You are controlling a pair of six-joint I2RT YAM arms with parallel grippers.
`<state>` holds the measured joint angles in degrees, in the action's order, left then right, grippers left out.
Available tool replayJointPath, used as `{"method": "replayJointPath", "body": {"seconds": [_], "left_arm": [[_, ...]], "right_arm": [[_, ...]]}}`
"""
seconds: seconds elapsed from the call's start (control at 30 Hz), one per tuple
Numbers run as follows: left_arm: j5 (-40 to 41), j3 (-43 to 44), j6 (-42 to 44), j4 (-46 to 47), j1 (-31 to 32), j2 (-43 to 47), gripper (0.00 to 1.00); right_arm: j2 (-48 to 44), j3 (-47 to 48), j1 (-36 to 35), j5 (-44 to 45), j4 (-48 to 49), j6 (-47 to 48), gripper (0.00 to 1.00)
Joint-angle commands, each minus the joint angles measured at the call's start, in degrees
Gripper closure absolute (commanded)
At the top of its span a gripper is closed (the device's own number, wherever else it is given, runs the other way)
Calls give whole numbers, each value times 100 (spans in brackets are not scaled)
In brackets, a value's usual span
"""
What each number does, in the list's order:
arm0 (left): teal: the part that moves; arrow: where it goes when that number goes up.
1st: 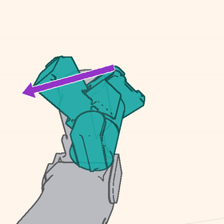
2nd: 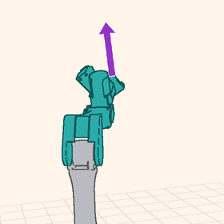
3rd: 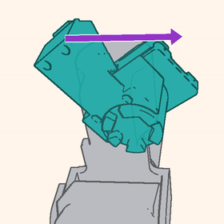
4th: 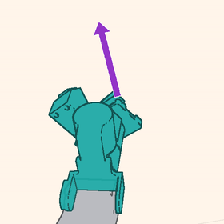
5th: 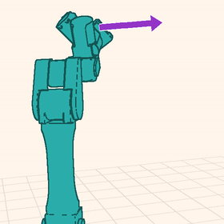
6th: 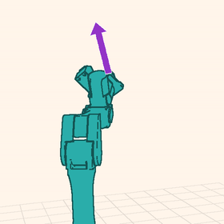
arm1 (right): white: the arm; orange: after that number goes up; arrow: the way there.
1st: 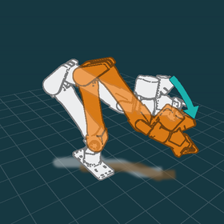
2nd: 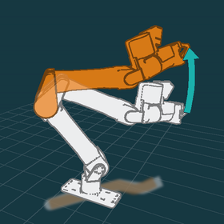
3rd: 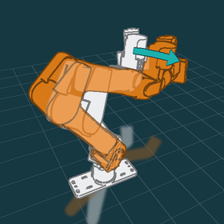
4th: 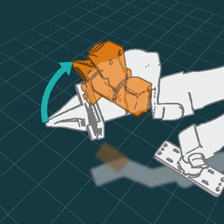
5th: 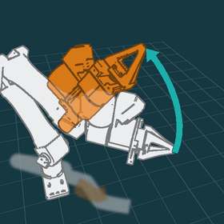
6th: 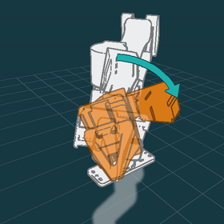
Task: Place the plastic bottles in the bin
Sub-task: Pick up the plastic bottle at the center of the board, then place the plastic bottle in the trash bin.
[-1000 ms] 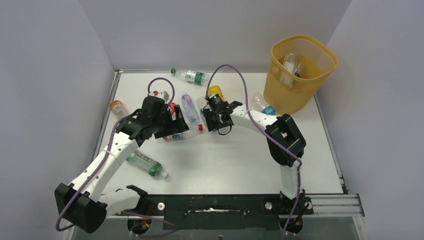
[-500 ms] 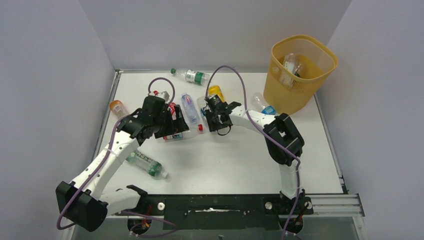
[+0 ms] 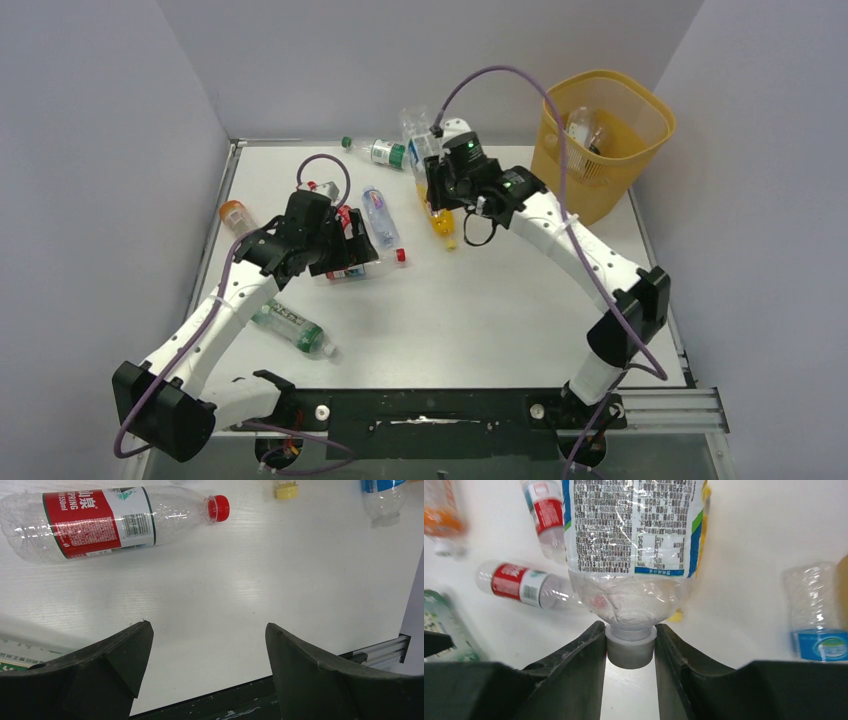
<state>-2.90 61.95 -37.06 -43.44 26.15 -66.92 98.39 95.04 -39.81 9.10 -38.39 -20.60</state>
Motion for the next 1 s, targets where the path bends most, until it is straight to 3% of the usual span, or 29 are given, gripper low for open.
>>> {"method": "replayJointPath", "body": {"seconds": [0.0,0.33,0.6,0.8,0.87,0.97], "left_arm": [[-48,333,34,204,-25,-6,16],[-54,199,-12,261,-14,45,16],[-62,164,10,222,-14,97,16],[-71,186,15,217,-14,73,16],[-73,186,17,215,-14,73,16],[-63,170,23,200,-14,80,17]], "right_arm": [[-704,810,564,132,-505,262,86],[-1073,2234,2727,-849,-1217,573,84],[-1101,2263,4274,-1914,-1238,618,83],[-1004,2176,5035,-2579,-1075,527,82],[-908,2239,5226,-2729,-1089,529,79],[-730,2383,5490,-2958,-1151,505,63]]}}
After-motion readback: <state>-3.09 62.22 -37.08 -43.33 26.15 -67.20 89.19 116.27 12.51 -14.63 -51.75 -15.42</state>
